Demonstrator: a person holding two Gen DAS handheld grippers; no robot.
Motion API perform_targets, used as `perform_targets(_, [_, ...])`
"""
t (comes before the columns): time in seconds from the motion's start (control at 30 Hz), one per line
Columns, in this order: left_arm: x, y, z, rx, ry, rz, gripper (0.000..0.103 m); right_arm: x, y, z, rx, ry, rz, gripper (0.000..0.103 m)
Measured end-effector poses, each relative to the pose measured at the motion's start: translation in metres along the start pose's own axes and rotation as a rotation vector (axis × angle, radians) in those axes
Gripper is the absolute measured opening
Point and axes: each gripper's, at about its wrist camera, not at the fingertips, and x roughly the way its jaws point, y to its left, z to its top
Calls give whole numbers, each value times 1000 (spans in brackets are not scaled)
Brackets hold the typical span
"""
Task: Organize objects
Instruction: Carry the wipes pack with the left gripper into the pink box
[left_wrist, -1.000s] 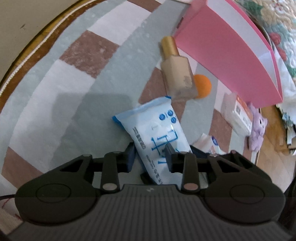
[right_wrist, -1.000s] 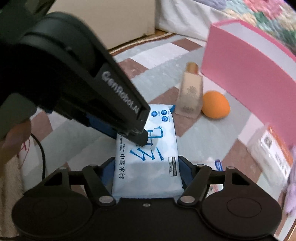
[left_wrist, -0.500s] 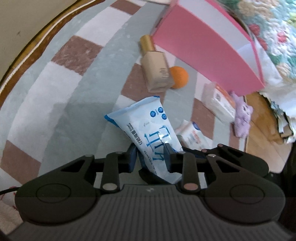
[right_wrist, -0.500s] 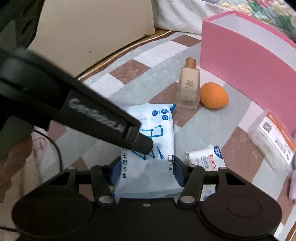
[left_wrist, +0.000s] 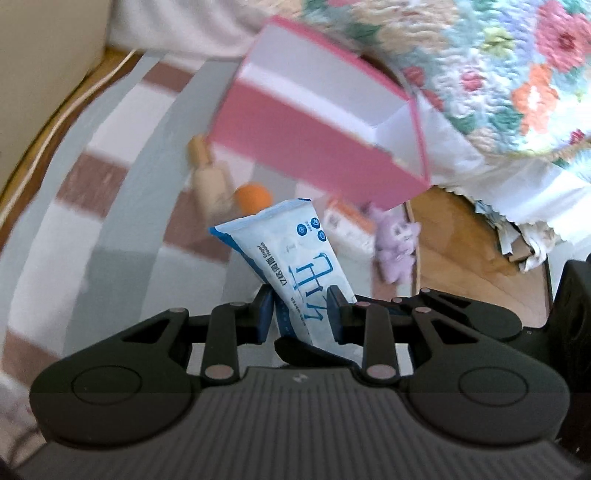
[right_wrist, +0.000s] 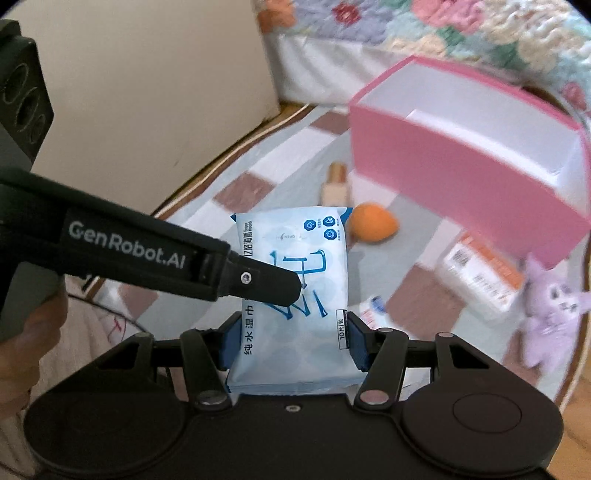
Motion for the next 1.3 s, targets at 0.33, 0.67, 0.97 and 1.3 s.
perform_targets(0.33, [-21, -61, 90, 169, -86, -35, 30, -49, -38, 72, 51, -120, -40, 63])
perform_targets(0.67, [22, -88, 172, 224, -111, -5, 30, -50, -77, 158, 39, -140, -76, 65])
perform_targets(0.97, [123, -61, 216, 186, -18, 46, 30, 26, -134, 188, 204, -92, -40, 65])
perform_targets(1.3, [191, -32, 222, 182, 97, 47, 29, 97, -174, 177, 379, 7, 30, 69])
